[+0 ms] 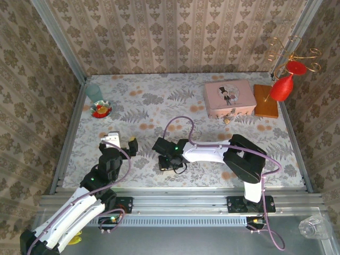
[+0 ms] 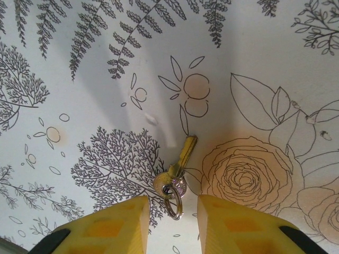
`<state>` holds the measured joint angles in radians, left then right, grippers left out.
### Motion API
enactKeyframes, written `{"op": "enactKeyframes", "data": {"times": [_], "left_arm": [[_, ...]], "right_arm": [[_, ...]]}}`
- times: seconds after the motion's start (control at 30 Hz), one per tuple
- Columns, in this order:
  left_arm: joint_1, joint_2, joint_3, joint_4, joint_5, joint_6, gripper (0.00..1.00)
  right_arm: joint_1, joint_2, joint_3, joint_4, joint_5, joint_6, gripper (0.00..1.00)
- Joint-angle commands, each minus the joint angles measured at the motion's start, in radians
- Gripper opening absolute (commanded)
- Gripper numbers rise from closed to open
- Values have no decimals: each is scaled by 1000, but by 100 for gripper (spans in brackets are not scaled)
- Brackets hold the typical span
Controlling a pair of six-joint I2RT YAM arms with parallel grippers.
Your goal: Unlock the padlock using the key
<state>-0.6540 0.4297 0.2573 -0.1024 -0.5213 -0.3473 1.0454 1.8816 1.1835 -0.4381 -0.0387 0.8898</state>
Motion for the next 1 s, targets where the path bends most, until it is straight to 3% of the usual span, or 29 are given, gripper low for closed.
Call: {"op": "enactKeyframes", "data": {"times": [0.0, 0.57, 0.8, 0.97], "left_arm": [[2, -8, 4, -9, -10, -13, 100], [2, 44, 5, 28, 42, -4, 100], [7, 120, 26, 45, 87, -6, 100], [19, 141, 25, 68, 147, -12, 100]], "right_arm": [[8, 24, 21, -33, -16, 0, 30], [11, 61, 15, -1, -5, -9, 16], [8, -59, -96, 86, 56, 21, 1], [2, -156, -194, 195, 112, 31, 0]]}}
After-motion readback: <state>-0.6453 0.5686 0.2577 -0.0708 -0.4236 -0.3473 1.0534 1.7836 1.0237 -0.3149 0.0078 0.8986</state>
